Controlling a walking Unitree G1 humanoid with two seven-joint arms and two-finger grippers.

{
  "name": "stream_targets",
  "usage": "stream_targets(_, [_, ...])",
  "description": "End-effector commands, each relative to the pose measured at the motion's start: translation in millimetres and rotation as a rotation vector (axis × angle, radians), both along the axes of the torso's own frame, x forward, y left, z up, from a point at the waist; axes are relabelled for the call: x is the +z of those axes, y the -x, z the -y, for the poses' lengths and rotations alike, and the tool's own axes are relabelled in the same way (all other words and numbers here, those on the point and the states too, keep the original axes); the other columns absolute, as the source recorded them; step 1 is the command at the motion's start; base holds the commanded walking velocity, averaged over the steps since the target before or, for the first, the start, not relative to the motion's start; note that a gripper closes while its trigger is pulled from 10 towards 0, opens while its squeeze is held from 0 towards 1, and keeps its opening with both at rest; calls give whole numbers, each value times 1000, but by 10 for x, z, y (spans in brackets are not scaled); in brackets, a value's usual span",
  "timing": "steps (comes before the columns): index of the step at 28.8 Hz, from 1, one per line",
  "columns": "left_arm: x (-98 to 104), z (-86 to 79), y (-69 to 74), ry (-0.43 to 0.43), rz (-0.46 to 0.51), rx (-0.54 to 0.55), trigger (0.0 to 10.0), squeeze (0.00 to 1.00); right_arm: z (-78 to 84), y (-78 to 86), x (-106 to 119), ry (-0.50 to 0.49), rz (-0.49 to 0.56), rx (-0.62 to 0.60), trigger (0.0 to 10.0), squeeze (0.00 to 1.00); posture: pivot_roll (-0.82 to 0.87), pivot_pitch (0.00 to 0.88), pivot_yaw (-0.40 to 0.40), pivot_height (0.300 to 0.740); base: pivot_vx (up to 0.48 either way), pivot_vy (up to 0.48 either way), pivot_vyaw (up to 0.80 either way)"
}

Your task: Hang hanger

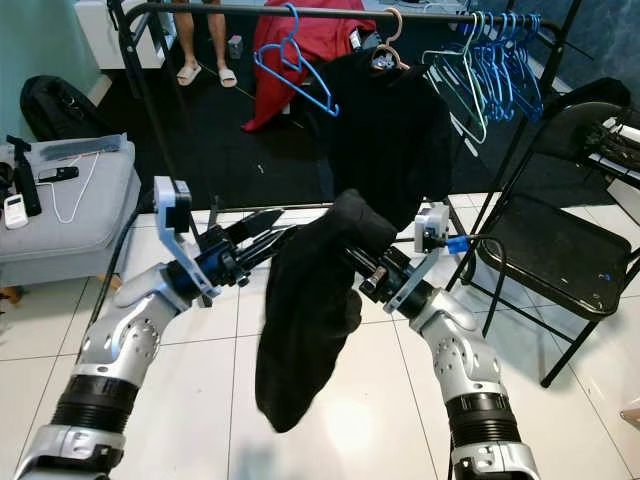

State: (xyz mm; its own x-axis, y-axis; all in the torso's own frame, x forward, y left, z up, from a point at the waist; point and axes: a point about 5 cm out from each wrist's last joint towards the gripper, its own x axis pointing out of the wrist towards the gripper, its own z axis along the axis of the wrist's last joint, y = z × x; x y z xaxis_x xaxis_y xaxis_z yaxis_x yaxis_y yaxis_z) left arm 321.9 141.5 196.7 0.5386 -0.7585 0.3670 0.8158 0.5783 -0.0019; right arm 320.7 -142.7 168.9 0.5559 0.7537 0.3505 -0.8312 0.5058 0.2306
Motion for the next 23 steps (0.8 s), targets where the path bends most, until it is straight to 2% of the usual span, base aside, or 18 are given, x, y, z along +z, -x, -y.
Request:
stream_targets(1, [-69,-234,-34,-68,15,142,10000,1000,22,-25,85,23,44,0,0,0,-42,123,-16,740,0,0,0])
stream_targets(2, [-69,-234,-34,-68,15,142,10000,1000,22,-25,85,23,44,0,0,0,-42,123,-16,740,0,0,0])
stream_targets(3, [-56,-353,-73,-84,30,232,10000,784,36,-34,59,84,44,5,0,0,-42,124,-16,740,0,0,0])
stream_targets(4, [-56,-353,-73,-84,30,232,10000,784,36,-34,59,84,44,5,0,0,-42,124,-16,740,0,0,0])
stream_targets(5, [-19,-469,-102,-82,45,299,10000,0,29,-23,-77,321,54,47,0,0,-44,126,-14,740,0,0,0])
stream_targets(7, [-19,-469,-102,-82,45,299,10000,0,29,-23,-77,321,54,47,0,0,-44,126,-14,740,0,0,0])
stream_targets(8, [18,-483,-92,-108,66,285,10000,0,53,35,-294,639,60,154,0,0,-41,126,-17,740,0,0,0])
stream_targets(9, [37,-410,-62,-142,84,225,10000,0,121,112,-470,842,31,270,0,0,-36,125,-22,740,0,0,0])
stream_targets(10, [37,-410,-62,-142,84,225,10000,0,121,112,-470,842,31,270,0,0,-36,125,-22,740,0,0,0])
stream_targets(11, [36,-285,-11,-192,102,136,10000,0,184,163,-557,927,-23,345,0,0,-37,124,-24,740,0,0,0])
stream_targets(13, [36,-285,-11,-192,102,136,10000,0,184,163,-557,927,-23,345,0,0,-37,124,-24,740,0,0,0])
stream_targets(14, [15,-155,51,-248,118,48,10000,0,241,190,-586,988,-57,391,0,0,-42,123,-21,740,0,0,0])
stream_targets(15, [-1,-37,120,-270,120,-37,10000,0,298,179,-585,1038,-55,388,0,0,-48,125,-19,740,0,0,0])
stream_targets(16, [-1,-37,120,-270,120,-37,10000,0,298,179,-585,1038,-55,388,0,0,-48,125,-19,740,0,0,0])
stream_targets(18, [-32,80,208,-290,115,-140,10000,0,373,145,-579,1119,-16,357,0,0,-48,125,-19,740,0,0,0])
stream_targets(21, [-75,101,237,-324,110,-175,10000,0,399,113,-575,1171,29,328,0,0,-51,123,-16,740,0,0,0])
stream_targets(23, [-257,68,314,-488,73,-255,10000,0,433,91,-583,1271,114,329,0,0,-49,121,-14,740,0,0,0])
